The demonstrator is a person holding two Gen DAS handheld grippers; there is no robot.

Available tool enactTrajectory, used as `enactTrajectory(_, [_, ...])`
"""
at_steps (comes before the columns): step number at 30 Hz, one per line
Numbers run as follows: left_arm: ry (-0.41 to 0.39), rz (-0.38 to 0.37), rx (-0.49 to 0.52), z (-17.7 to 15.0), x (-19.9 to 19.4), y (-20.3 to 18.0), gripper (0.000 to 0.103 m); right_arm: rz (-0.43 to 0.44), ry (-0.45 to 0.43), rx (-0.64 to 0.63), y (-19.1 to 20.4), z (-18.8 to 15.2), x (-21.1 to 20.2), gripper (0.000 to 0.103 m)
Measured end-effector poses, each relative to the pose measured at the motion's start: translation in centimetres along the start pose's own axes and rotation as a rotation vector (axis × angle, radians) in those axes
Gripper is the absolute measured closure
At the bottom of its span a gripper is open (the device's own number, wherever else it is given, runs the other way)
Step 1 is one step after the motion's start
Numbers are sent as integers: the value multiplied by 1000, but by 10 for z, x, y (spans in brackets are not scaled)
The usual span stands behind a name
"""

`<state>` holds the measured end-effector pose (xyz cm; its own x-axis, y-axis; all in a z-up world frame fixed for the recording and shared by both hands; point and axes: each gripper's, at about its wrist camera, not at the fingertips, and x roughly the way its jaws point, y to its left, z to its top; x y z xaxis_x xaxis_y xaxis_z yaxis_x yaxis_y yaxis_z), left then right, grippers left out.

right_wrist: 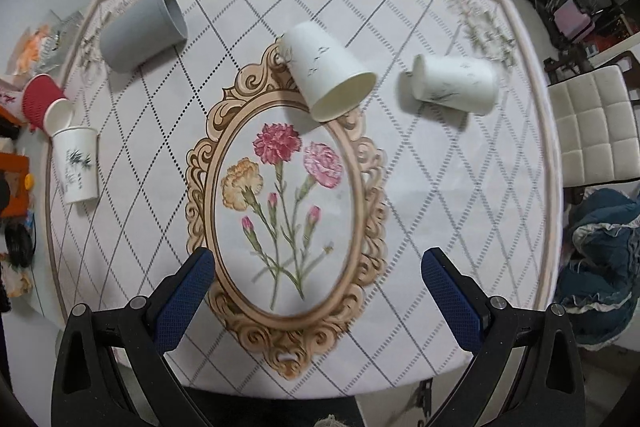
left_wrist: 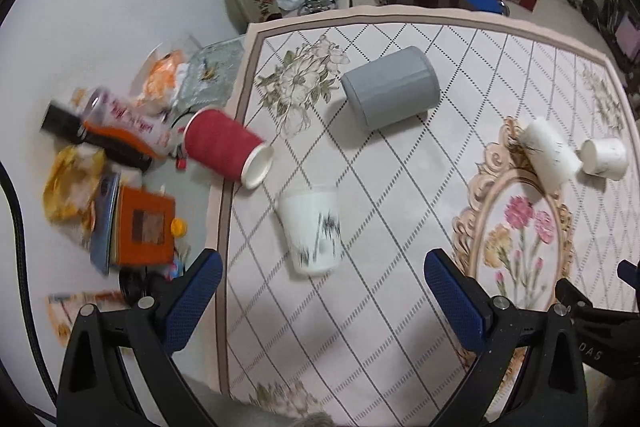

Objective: Flip cup upright
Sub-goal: 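Move the left tool toward the grey mug lying on its side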

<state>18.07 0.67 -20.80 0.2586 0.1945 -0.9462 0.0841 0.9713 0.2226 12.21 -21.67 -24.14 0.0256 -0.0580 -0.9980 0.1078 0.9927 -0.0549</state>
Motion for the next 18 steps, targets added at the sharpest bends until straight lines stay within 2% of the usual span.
enactTrajectory(11, [-12,53,294,79,73,-18,0,-18,82,34,32,63,54,0])
enactTrajectory(18, [-24,38,519,111,108,-45,2,-35,110,67,36,90,72,0])
